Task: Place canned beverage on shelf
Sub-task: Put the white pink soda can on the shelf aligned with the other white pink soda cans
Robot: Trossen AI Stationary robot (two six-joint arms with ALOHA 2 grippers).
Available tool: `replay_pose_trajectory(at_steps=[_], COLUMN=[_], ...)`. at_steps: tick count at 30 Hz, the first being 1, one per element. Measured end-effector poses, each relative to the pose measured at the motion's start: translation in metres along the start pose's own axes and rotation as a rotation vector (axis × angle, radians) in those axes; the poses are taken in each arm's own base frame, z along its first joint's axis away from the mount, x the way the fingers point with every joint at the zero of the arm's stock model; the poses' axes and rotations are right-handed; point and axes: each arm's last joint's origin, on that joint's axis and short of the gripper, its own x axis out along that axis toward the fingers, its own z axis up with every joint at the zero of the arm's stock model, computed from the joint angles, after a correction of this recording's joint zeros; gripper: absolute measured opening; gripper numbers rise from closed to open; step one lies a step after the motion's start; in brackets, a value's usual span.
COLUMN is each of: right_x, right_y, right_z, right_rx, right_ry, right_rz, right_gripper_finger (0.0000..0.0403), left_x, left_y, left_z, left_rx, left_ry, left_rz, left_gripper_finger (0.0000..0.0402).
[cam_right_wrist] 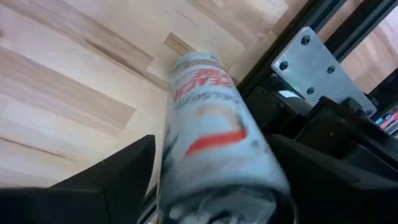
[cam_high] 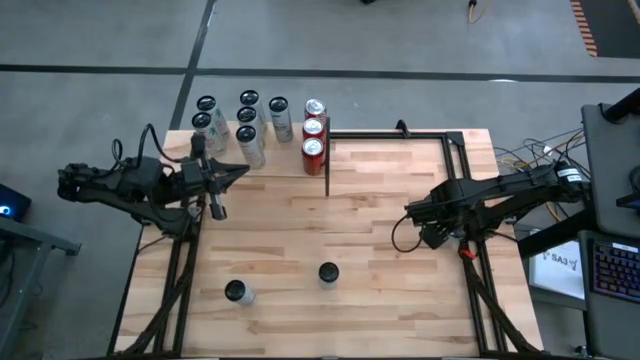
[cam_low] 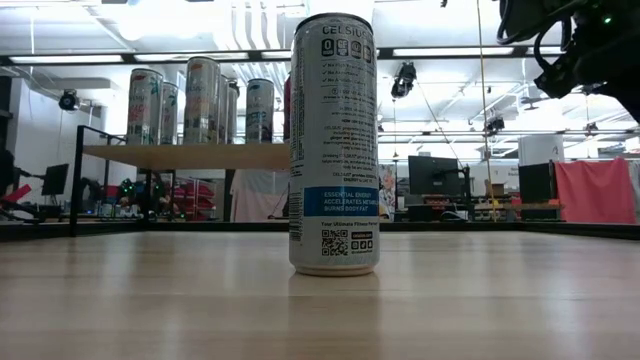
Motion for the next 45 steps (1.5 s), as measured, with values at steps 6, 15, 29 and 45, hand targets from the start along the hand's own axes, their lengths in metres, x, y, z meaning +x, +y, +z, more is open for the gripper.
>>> replay_pose_trajectory(at_steps=[6, 15, 29, 45], right_x=[0.0, -0.005, 0.006, -0.069], right_y=[0.0, 0.0, -0.002, 0.003], right_z=[0.0, 0.0, -0.001, -0.001], right_rx=[0.01, 0.025, 0.006, 0.009], right_ry=[-0.004, -0.008, 0.02, -0.28], right_rz=[-0.001, 0.011, -0.024, 0.162], right_gripper_finger=[0.031, 0.0293, 0.0268, 0.0241], left_x=[0.0, 0.0, 0.0, 0.008], left_y=[0.0, 0.0, 0.0, -0.006], left_z=[0.0, 0.001, 0.0, -0.003], left_rx=[-0.001, -0.002, -0.001, 0.012], left_ry=[-0.002, -0.004, -0.001, 0.025], left_rz=[0.0, 0.001, 0.0, -0.008], left_gripper_finger=[0.0, 0.0, 0.0, 0.0])
